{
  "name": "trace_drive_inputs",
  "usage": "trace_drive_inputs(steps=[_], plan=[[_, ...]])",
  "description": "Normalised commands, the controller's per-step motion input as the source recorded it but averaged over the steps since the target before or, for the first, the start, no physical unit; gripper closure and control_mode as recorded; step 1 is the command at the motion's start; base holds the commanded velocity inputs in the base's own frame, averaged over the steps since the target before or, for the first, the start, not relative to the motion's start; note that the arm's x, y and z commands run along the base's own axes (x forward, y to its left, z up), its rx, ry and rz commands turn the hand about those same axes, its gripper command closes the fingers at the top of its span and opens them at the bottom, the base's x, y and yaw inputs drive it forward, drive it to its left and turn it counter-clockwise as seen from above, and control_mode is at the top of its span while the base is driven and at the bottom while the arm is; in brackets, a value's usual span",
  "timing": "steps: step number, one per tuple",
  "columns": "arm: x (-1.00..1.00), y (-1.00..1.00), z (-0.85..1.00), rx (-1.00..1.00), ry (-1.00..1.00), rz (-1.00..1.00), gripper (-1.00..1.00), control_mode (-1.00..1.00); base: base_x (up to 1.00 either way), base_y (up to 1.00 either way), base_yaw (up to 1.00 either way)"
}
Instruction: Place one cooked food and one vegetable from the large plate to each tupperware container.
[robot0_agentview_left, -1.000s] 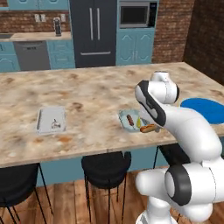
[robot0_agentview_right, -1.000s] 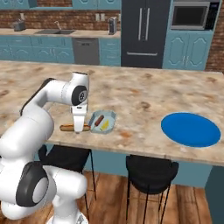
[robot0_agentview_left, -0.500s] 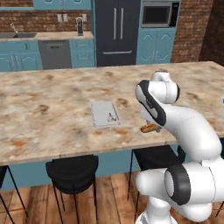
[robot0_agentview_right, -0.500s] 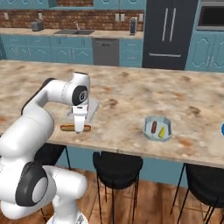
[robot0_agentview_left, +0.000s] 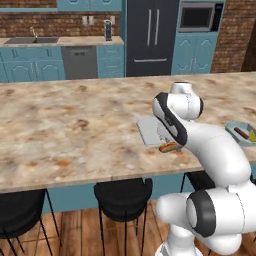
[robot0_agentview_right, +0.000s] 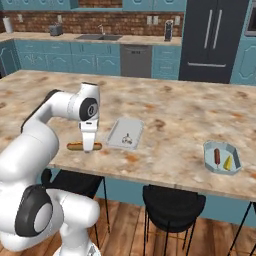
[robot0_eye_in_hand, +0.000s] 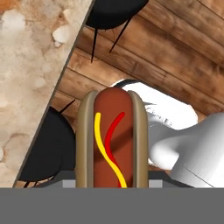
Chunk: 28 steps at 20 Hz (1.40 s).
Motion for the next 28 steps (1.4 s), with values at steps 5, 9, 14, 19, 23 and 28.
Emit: trace_drive_inputs(steps=[5,9,14,19,23,28], plan=[[0.0,0.0,0.0,0.0,0.0,0.0,1.0,1.0,-0.14,-0.2,0.0],[0.0,0.0,0.0,0.0,0.0,0.0,1.0,1.0,0.0,-0.68,0.0],[0.0,0.0,0.0,0.0,0.0,0.0,1.0,1.0,0.12,-0.39,0.0],[0.0,0.0,0.0,0.0,0.0,0.0,1.0,1.0,0.59,0.25,0.02],[0.0,0.0,0.0,0.0,0.0,0.0,1.0,1.0,0.42,0.36,0.04],[0.06,0.04,0.0,0.0,0.0,0.01,1.0,-1.0,0.16,0.16,0.0]])
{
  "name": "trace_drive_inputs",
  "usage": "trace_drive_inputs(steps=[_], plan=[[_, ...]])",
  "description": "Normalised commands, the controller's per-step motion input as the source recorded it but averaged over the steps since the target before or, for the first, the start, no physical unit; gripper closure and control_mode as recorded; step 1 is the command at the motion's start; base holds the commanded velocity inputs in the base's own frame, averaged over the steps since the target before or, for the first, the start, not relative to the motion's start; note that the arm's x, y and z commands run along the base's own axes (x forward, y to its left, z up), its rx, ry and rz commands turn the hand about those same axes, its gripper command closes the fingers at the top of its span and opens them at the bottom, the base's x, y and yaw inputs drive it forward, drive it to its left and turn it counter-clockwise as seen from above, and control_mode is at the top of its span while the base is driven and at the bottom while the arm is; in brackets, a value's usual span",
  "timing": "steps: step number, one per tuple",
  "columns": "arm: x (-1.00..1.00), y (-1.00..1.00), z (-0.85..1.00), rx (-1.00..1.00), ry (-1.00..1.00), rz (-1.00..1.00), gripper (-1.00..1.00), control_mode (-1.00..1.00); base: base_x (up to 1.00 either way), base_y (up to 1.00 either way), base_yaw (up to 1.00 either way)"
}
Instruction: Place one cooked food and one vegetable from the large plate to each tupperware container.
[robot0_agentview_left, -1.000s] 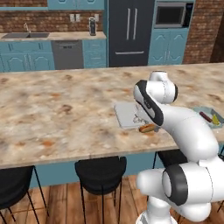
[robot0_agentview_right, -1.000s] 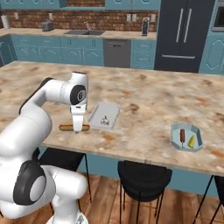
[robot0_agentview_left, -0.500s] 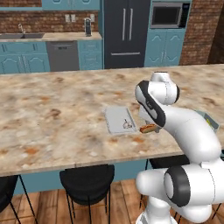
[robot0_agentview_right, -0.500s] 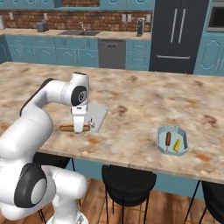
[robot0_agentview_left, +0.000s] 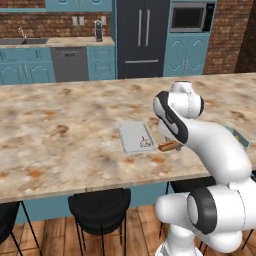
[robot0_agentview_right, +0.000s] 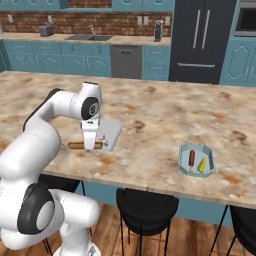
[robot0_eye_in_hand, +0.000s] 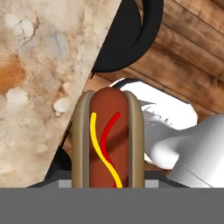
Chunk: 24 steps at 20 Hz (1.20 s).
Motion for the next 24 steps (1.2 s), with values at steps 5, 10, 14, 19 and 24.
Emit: trace_drive_inputs(steps=[5,10,14,19,24], plan=[[0.51,0.13,0.22,-0.12,-0.04,0.19,1.0,-1.0,0.0,0.0,0.0],[1.0,0.2,0.06,-0.06,-0.06,0.44,1.0,-1.0,0.0,0.0,0.0],[1.0,0.4,-0.05,0.06,-0.04,0.52,1.0,-1.0,0.0,0.0,0.0],[1.0,0.29,-0.19,0.16,-0.03,0.58,1.0,-1.0,0.0,0.0,0.0],[0.74,0.2,-0.42,-0.08,-0.01,0.28,1.0,-1.0,0.0,0.0,0.0]])
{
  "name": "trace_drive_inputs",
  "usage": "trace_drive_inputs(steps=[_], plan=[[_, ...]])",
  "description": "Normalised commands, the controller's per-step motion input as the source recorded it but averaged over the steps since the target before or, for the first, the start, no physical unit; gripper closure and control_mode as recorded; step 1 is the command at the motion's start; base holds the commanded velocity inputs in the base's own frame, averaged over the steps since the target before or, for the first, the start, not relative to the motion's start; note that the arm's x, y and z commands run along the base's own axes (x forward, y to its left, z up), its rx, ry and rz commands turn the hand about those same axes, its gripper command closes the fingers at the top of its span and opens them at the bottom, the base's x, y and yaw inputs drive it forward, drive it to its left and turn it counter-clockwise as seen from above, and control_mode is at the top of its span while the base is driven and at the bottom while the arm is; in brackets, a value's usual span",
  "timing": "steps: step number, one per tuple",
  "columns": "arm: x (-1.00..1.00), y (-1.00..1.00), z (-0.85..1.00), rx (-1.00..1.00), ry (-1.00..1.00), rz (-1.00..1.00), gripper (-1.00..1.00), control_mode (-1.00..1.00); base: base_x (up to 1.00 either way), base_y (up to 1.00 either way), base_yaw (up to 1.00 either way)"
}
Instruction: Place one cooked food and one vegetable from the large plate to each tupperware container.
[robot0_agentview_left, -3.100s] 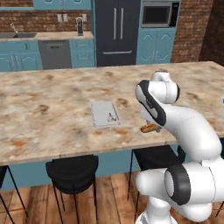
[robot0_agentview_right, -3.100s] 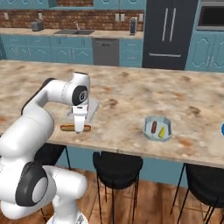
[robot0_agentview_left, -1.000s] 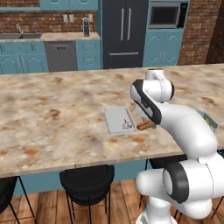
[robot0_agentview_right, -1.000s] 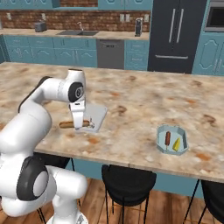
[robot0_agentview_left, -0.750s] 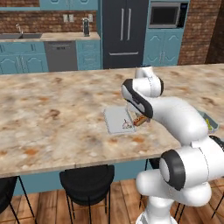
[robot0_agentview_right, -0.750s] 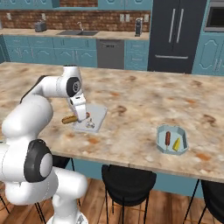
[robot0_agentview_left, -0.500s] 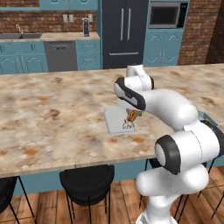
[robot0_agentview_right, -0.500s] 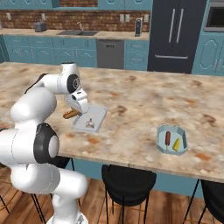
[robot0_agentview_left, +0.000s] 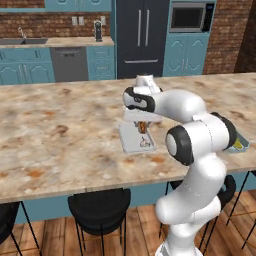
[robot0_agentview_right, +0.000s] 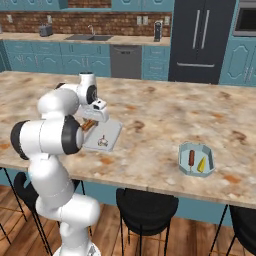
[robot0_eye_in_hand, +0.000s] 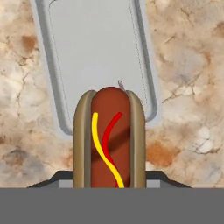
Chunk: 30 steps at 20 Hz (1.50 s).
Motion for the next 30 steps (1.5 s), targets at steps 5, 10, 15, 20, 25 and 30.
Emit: trace_drive_inputs(steps=[5,10,15,20,25,30], plan=[[0.96,0.1,-0.46,-0.08,0.11,0.0,1.0,-1.0,0.0,0.0,0.0],[0.77,0.0,-0.43,0.1,0.05,0.11,1.0,-1.0,0.0,0.0,0.0],[0.5,0.08,-0.49,0.07,0.07,0.22,1.0,-1.0,0.0,0.0,0.0],[0.2,0.02,-0.42,0.0,-0.01,0.05,1.0,-1.0,0.0,0.0,0.0],[-0.01,-0.03,-0.32,0.0,0.0,-0.06,1.0,-1.0,0.0,0.0,0.0],[-0.09,-0.01,-0.32,0.0,-0.02,-0.03,1.0,-1.0,0.0,0.0,0.0]])
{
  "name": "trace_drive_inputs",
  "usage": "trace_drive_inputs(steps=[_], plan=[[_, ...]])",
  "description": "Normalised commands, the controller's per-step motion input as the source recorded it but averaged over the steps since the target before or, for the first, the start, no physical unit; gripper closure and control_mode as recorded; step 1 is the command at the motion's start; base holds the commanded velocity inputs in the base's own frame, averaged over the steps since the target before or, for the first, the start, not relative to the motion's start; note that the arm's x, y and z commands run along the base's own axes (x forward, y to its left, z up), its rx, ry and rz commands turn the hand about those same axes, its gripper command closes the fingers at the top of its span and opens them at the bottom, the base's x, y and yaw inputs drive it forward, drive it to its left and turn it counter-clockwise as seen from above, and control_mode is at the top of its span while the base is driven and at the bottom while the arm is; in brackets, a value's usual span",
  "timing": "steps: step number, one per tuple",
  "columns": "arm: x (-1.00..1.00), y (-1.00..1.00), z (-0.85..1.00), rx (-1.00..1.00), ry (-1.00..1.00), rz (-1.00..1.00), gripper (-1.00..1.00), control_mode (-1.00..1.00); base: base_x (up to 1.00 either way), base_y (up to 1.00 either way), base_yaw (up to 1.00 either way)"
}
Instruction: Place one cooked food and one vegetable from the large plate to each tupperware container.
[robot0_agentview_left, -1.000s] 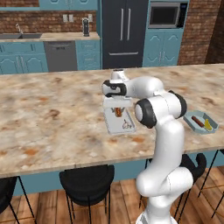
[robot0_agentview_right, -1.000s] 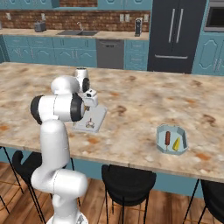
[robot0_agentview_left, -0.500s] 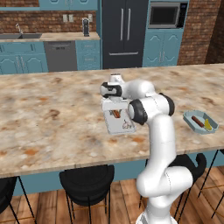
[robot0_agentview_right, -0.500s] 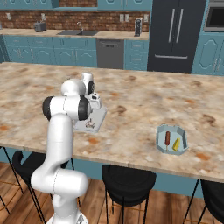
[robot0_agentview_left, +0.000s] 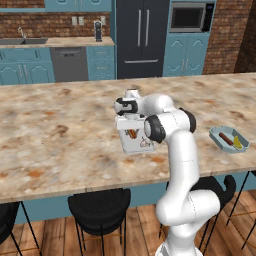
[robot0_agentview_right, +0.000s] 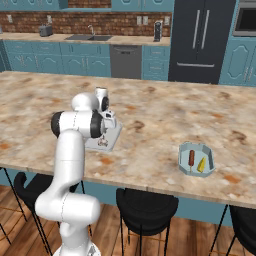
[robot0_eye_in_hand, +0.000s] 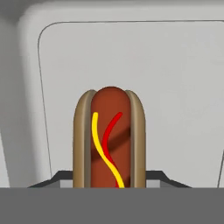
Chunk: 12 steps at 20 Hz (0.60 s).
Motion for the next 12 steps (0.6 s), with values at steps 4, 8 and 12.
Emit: trace_drive_inputs(steps=[4,8,12], plan=[[0.0,0.0,-0.05,0.0,-0.02,0.0,1.0,-1.0,0.0,0.0,0.0],[-0.01,0.0,0.0,0.0,0.0,0.0,-1.0,-1.0,0.0,0.0,0.0],[-0.13,-0.02,0.17,0.0,-0.04,-0.03,-1.0,-1.0,0.0,0.0,0.0]])
